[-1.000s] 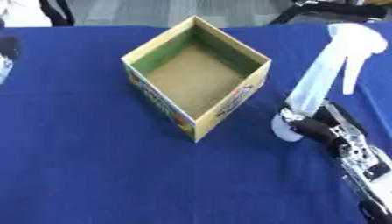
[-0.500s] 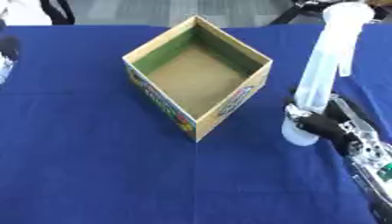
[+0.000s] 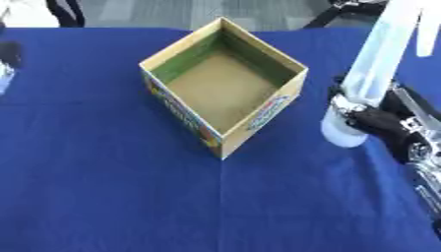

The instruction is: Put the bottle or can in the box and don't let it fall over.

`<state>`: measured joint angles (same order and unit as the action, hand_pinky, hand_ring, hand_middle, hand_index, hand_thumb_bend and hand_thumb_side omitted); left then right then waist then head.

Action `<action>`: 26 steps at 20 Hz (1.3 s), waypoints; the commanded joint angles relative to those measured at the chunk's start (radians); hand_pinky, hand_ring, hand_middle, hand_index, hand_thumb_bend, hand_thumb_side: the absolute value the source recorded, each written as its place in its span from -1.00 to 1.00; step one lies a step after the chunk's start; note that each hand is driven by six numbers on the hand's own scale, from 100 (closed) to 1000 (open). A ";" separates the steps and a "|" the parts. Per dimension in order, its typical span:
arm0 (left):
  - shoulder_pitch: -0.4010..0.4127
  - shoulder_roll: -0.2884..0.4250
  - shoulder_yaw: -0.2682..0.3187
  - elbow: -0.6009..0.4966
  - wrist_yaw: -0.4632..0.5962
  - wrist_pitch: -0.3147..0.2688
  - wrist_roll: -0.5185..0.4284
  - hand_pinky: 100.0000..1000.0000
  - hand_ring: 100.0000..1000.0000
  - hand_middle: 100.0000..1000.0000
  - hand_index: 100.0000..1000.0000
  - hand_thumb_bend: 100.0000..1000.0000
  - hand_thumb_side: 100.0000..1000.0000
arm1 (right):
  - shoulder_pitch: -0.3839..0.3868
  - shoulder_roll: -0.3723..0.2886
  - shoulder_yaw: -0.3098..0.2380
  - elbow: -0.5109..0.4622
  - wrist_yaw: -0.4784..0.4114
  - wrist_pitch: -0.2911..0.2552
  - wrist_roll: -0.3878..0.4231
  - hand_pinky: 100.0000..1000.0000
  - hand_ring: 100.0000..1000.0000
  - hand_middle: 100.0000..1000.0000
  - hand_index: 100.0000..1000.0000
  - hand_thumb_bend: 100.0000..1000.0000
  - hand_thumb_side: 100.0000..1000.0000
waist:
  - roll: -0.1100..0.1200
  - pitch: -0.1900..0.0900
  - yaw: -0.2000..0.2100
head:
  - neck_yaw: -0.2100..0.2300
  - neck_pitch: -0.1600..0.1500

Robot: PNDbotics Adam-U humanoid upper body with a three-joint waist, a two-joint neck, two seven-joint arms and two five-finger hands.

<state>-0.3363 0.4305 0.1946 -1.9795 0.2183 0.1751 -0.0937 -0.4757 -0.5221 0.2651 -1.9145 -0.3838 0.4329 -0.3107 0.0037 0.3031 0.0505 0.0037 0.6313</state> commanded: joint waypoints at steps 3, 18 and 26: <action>-0.026 0.010 0.003 -0.020 0.007 -0.002 -0.002 1.00 1.00 1.00 0.85 -0.65 -0.72 | -0.075 -0.082 -0.017 -0.057 -0.069 -0.002 -0.009 1.00 1.00 1.00 0.38 -1.00 -0.58 | 0.003 -0.009 0.012 | -0.014 -0.009; -0.135 -0.012 -0.016 -0.020 0.042 -0.023 -0.032 1.00 1.00 1.00 0.85 -0.67 -0.81 | -0.265 -0.151 0.009 0.102 -0.252 -0.109 -0.075 1.00 1.00 1.00 0.35 -1.00 -0.50 | -0.023 0.049 0.111 | -0.108 -0.064; -0.214 -0.035 -0.038 -0.020 0.066 -0.033 -0.064 1.00 1.00 1.00 0.85 -0.67 -0.81 | -0.330 -0.171 0.028 0.200 -0.228 -0.171 -0.083 1.00 1.00 1.00 0.34 -1.00 -0.43 | -0.048 0.093 0.182 | -0.178 -0.112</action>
<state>-0.5345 0.3854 0.1572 -1.9803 0.2754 0.1449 -0.1503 -0.7854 -0.6609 0.2996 -1.7177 -0.6175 0.2774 -0.3932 -0.0498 0.4167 0.2355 -0.1614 0.5381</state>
